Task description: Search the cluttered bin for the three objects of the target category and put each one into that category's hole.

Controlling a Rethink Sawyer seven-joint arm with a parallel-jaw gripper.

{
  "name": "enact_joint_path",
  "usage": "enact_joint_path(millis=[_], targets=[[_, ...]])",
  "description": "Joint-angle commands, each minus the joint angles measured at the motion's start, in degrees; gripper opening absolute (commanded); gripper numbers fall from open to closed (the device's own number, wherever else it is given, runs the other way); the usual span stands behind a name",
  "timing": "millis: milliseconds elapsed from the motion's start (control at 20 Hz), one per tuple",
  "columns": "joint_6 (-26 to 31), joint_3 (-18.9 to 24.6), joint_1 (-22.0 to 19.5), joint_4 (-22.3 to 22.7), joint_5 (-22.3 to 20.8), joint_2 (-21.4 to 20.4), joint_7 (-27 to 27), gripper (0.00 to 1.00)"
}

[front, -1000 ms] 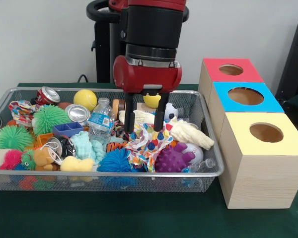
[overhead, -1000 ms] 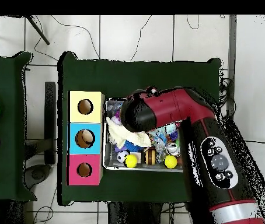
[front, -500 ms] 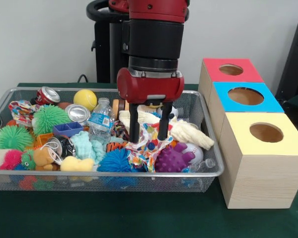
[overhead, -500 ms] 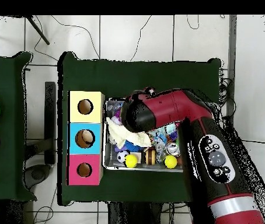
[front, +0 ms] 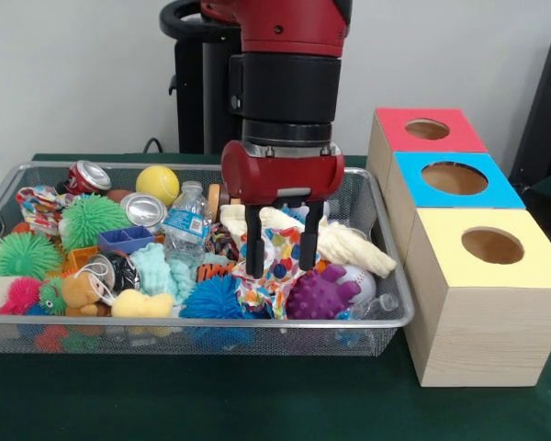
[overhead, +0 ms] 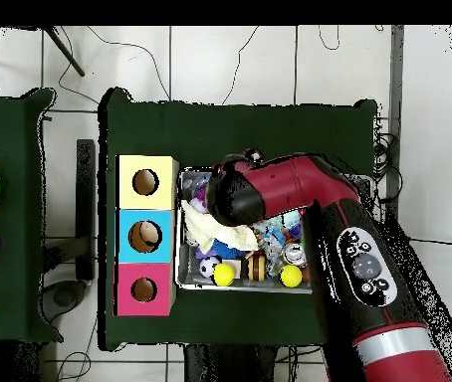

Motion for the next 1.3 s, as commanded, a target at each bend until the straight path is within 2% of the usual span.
enact_joint_path(millis=[50,400,1300], targets=[[1.5,-0.8,-0.5,0.8,-3.2,3.2,-4.3,1.00],[-0.1,-1.2,-0.8,1.5,-3.5,4.4,-3.4,1.00],[3.5,-6.7,2.1,0.7,-2.6,5.6,0.1,1.00]])
